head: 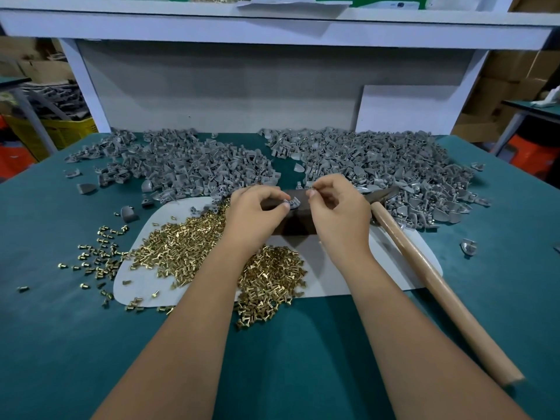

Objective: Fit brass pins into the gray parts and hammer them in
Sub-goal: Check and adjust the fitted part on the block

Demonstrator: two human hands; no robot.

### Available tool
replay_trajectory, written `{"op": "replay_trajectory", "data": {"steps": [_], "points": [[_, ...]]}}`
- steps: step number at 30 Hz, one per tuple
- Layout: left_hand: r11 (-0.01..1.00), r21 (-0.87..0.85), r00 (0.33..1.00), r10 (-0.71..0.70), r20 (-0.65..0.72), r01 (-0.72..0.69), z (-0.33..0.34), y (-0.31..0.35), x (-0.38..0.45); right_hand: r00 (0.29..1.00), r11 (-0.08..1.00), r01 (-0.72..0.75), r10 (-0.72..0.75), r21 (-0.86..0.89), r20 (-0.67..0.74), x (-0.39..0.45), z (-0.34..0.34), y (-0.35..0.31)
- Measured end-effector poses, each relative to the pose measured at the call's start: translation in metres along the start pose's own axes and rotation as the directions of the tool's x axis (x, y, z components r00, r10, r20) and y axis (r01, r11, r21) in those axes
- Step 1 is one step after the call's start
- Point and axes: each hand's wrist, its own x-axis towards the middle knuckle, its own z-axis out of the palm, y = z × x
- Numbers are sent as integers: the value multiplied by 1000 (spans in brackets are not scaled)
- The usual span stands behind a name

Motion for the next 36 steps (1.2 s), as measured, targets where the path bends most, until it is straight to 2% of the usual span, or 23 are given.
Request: {"op": "replay_trajectory", "data": {"steps": [4, 6, 9, 13, 17, 27, 36], "points": [[996, -69, 999, -49, 7, 50, -3, 2, -3, 1000, 998, -12, 11, -69, -23, 2, 0, 0], [995, -99, 999, -2, -34, -1, -4, 6, -4, 1000, 995, -8, 6, -97, -17, 3, 0, 0], [993, -23, 988, 114, -108, -117, -3, 16, -6, 998, 990, 66, -66, -127, 5, 0, 2, -4], [997, 12, 995, 78, -69, -77, -1, 23, -8, 979, 969, 206, -205, -140, 22, -3, 7, -10], [998, -52, 999, 33, -25, -34, -1, 19, -9, 967, 960, 255, -253, -111, 37, -5, 8, -13], [991, -128, 999, 25, -44, -31, -3, 22, -13, 990, 991, 130, -132, 35, 46, -6, 7, -20], [992, -122, 999, 13, -30, -17, -2, 23, -13, 995, 994, 78, -83, 79, 57, -5, 5, -21]]}}
